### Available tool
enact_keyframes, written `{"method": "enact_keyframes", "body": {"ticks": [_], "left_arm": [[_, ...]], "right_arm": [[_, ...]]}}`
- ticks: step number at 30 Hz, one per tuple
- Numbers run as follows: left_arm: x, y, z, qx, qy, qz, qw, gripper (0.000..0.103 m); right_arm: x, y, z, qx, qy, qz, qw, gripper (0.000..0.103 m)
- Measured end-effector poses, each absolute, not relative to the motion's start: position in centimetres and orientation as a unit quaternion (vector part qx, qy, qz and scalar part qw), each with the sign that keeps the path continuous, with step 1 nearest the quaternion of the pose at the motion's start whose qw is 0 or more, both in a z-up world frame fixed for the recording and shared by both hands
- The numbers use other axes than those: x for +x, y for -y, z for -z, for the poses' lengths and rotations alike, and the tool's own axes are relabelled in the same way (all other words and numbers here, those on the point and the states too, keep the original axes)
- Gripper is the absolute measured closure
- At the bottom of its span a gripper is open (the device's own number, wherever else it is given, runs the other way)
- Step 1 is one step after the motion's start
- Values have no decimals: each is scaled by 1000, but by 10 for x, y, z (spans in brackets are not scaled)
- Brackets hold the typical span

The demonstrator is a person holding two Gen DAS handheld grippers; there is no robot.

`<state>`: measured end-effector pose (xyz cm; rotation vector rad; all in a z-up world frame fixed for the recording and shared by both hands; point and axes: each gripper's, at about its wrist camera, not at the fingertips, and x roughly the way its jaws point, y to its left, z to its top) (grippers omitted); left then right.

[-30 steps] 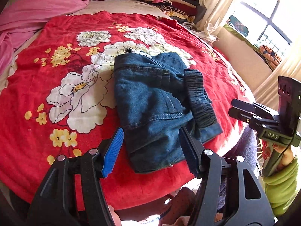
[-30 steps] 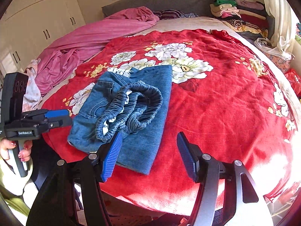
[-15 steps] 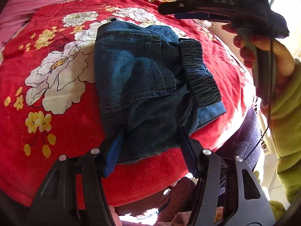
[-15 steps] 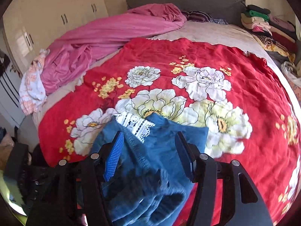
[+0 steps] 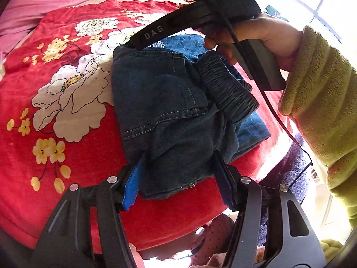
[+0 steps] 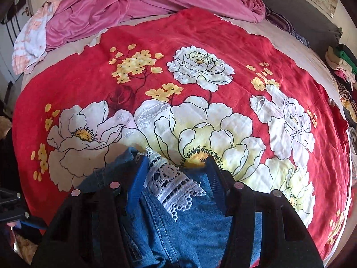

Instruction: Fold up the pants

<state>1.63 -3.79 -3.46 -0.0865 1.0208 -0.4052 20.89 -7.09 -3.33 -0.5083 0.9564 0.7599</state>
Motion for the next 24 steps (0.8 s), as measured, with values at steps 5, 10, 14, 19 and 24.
{"method": "enact_keyframes", "body": {"ticks": [5, 10, 14, 19, 24], "left_arm": [[15, 35, 31, -48, -480, 193, 855, 51], [18, 7, -8, -69, -430, 185, 881, 48], [55, -6, -16, -68, -435, 142, 887, 46], [113, -7, -6, -74, -456, 130, 877, 46], [148, -1, 16, -89, -488, 122, 860, 46]], "right_arm": [[206, 82, 20, -200, -438, -345, 806, 51], [180, 173, -24, -39, -402, -354, 843, 42], [152, 224, -20, -5, -416, -336, 845, 42], [129, 248, 3, 44, -442, -333, 832, 38], [124, 243, 20, 68, -455, -342, 819, 26]]}}
